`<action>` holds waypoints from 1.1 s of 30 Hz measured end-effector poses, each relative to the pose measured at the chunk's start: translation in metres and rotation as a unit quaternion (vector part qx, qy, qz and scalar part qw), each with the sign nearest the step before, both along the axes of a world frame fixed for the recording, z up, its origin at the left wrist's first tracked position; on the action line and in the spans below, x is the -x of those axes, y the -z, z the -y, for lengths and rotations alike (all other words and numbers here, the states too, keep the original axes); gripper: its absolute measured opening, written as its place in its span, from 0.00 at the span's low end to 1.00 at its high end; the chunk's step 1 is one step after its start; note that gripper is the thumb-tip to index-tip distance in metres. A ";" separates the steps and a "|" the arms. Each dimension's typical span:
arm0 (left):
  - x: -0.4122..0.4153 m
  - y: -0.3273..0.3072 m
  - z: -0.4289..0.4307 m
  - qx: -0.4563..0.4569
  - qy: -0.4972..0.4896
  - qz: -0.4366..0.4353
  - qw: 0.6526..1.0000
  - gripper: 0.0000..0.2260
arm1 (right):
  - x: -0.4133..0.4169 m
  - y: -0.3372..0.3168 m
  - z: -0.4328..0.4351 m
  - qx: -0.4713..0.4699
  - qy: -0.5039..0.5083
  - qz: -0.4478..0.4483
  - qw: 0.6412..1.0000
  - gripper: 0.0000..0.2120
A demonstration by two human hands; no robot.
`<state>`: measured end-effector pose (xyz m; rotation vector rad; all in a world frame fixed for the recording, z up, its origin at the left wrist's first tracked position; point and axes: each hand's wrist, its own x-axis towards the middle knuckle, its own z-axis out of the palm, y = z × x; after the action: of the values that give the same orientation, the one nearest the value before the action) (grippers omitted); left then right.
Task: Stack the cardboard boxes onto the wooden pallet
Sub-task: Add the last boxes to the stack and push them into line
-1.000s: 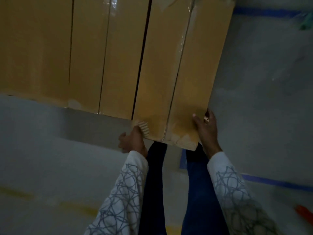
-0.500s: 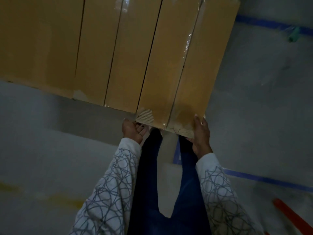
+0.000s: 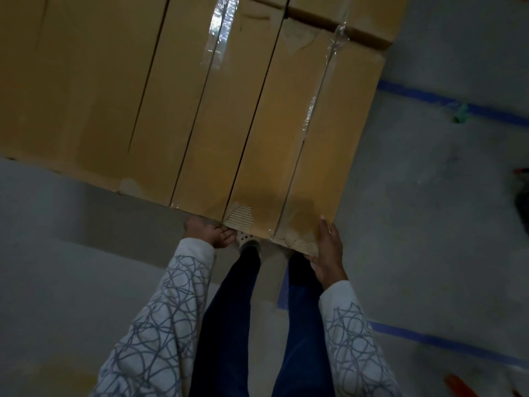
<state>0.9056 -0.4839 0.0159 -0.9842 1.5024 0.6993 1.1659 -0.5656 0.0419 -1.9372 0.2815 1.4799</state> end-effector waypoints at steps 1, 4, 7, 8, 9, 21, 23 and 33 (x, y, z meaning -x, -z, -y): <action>-0.007 -0.019 -0.007 -0.011 0.053 -0.014 0.998 0.24 | -0.001 0.002 -0.001 -0.001 0.000 0.003 1.000 0.25; -0.010 -0.040 -0.020 -0.025 0.080 0.003 0.996 0.36 | -0.002 0.005 -0.004 0.004 -0.001 0.015 1.000 0.26; -0.012 -0.043 -0.025 0.007 0.069 0.006 0.998 0.30 | 0.000 0.003 -0.005 0.007 -0.001 0.021 1.000 0.26; -0.012 -0.045 -0.027 0.001 0.069 0.003 0.998 0.30 | 0.000 0.002 -0.005 0.007 -0.002 0.024 1.000 0.26; -0.014 -0.048 -0.032 -0.007 0.075 0.012 0.997 0.30 | 0.000 0.002 -0.005 0.007 -0.004 0.025 1.000 0.26; -0.005 -0.024 -0.013 -0.050 0.092 0.025 0.994 0.31 | 0.005 0.020 -0.003 -0.023 -0.042 0.085 0.995 0.43; -0.001 -0.022 -0.010 -0.057 0.093 0.026 0.994 0.30 | 0.006 0.022 -0.002 -0.030 -0.046 0.090 0.994 0.41; -0.014 -0.036 0.012 -0.151 0.158 -0.015 0.976 0.33 | -0.007 0.017 0.011 0.000 -0.202 0.092 0.975 0.47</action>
<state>0.9191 -0.4959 0.0520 -0.4914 1.4826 0.6878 1.1731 -0.5766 0.0245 -2.2039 -0.2098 1.5269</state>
